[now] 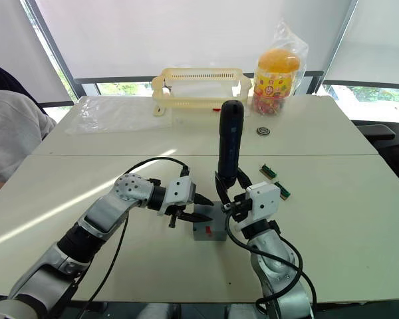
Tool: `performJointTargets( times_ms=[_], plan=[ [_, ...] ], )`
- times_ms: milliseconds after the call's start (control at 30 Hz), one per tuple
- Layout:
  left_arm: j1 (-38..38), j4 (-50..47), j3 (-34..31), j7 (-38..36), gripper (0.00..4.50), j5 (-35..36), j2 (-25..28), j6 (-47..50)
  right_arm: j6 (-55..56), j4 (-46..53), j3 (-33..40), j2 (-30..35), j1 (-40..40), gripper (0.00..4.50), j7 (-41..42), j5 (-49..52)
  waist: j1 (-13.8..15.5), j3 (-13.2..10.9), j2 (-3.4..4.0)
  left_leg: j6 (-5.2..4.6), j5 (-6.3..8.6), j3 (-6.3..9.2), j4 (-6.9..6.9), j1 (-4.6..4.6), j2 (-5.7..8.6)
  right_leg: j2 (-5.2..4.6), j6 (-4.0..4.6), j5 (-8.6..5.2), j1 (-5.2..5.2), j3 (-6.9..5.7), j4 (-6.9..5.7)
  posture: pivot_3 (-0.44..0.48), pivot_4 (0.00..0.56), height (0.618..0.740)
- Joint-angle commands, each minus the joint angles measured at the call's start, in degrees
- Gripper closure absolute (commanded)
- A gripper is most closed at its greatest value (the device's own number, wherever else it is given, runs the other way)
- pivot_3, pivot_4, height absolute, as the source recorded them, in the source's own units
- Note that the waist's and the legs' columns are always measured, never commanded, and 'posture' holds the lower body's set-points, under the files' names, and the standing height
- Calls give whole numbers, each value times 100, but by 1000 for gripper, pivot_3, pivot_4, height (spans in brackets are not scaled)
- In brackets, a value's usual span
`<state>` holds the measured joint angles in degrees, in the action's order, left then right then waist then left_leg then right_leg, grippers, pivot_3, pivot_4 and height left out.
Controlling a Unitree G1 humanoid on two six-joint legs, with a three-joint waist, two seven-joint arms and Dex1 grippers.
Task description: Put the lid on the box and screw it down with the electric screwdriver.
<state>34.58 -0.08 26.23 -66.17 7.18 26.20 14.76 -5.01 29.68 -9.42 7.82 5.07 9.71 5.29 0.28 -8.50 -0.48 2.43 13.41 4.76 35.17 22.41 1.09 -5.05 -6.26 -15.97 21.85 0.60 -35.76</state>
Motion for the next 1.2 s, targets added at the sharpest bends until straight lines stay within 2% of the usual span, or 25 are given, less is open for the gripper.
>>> performJointTargets(
  times_ms=[33,500,733,1200],
  plan=[
    [-252,329,428,-81,2690,-433,160,257,126,-207,62,40,68,2793,53,-71,-1,2,-3,0,0,0,0,0,0,0,0,0,0,0,0,0,150,740],
    [-226,355,412,-110,2690,-447,178,258,329,-1041,101,20,275,2793,404,179,-5,36,-41,0,1,10,-4,-24,-4,0,2,-4,-23,-1,5,0,150,740],
    [-218,360,404,-98,2690,-451,173,282,298,-1147,60,51,342,2793,515,257,-5,44,-51,-3,10,10,-22,-88,-42,-2,3,-20,-63,2,36,0,150,740],
    [-211,381,406,-82,2690,-459,149,271,407,-1287,144,104,292,2793,537,147,-4,49,-55,2,14,9,-36,-87,-52,-24,14,-18,-60,18,53,0,150,740]
  ],
)
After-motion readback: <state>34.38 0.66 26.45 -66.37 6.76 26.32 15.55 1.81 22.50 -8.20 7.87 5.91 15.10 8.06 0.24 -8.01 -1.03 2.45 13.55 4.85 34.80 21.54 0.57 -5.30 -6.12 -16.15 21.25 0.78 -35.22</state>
